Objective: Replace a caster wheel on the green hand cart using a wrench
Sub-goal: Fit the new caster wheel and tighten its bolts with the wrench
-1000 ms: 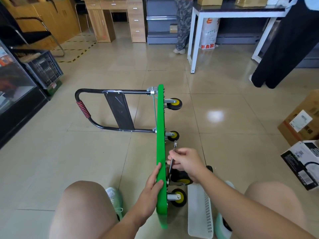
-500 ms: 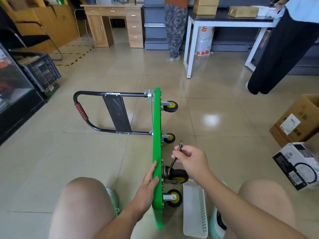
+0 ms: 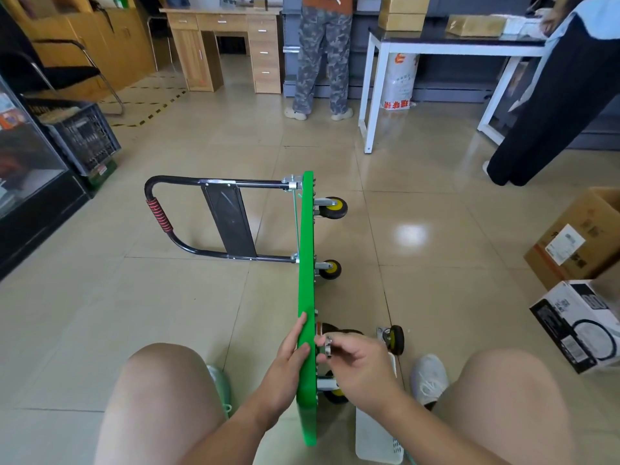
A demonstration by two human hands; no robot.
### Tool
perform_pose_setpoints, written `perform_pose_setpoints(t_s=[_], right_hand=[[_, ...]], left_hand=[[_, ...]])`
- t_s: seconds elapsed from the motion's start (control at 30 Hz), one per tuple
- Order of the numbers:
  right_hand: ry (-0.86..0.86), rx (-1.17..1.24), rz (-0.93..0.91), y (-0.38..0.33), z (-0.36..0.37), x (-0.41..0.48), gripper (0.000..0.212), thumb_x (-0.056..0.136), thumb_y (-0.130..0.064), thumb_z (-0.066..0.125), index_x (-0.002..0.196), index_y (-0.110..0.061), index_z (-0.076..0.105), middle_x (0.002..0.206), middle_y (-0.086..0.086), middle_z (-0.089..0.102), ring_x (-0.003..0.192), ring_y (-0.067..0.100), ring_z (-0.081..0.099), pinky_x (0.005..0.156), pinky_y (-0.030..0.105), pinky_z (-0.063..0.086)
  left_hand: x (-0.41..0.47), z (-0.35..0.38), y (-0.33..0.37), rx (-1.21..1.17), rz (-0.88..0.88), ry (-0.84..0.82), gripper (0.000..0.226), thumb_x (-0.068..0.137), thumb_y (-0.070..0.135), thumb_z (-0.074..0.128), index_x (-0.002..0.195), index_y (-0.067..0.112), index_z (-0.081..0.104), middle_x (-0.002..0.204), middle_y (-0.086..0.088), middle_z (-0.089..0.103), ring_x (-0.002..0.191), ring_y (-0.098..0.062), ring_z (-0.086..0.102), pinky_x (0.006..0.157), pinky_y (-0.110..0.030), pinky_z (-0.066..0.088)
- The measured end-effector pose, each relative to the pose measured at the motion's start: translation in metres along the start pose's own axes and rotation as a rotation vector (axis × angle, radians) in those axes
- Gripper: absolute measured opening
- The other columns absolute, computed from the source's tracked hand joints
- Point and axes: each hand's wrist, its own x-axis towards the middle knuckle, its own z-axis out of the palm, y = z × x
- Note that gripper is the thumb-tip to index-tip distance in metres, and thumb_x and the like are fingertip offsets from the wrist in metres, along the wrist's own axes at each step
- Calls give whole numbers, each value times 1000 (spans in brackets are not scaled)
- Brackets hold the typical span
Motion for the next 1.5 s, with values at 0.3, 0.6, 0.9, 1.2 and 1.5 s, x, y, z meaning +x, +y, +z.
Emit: perform_pose_setpoints(t_s=[0.3, 0.6, 0.9, 1.2, 1.5], right_hand=[[25, -84, -11, 22, 11, -16, 44, 86, -14, 59, 107, -51, 73, 105, -21, 74, 90, 9, 75, 80, 30, 62], [-41, -31, 223, 6, 2, 59, 18, 87, -12, 74, 89, -29, 80, 91, -15, 78, 87, 3, 73, 78, 13, 54], [-24, 80, 607, 25, -2, 115, 14, 89, -4, 74, 91, -17, 76, 92, 5, 78, 85, 20, 77, 78, 37, 64], [10, 52, 330, -21, -34, 74, 17, 88, -10, 77, 96, -25, 77, 93, -19, 77, 90, -1, 73, 73, 9, 54], [39, 159, 247, -6, -3, 3, 49, 83, 16, 70, 86, -32, 81, 96, -7, 79, 94, 10, 75, 89, 26, 59]], left_hand=[[-1, 1, 2, -20, -9, 2, 51, 111, 30, 46, 150, 62, 35, 159, 11, 47, 142, -8, 49, 124, -39, 35], [1, 1, -1, 34, -9, 42, 53, 112, 28, 44, 140, 73, 39, 160, 21, 41, 145, -4, 43, 127, -39, 30], [3, -3, -3, 39, -31, 11, 53, 112, 34, 42, 140, 78, 34, 161, 21, 39, 147, -11, 42, 126, -44, 31], [0, -1, -1, 26, -17, 14, 54, 113, 31, 42, 140, 77, 36, 161, 19, 39, 147, -11, 43, 126, -43, 31], [2, 2, -4, 3, 2, 39, 56, 113, 25, 43, 139, 74, 42, 160, 14, 45, 146, -10, 46, 126, -43, 32]])
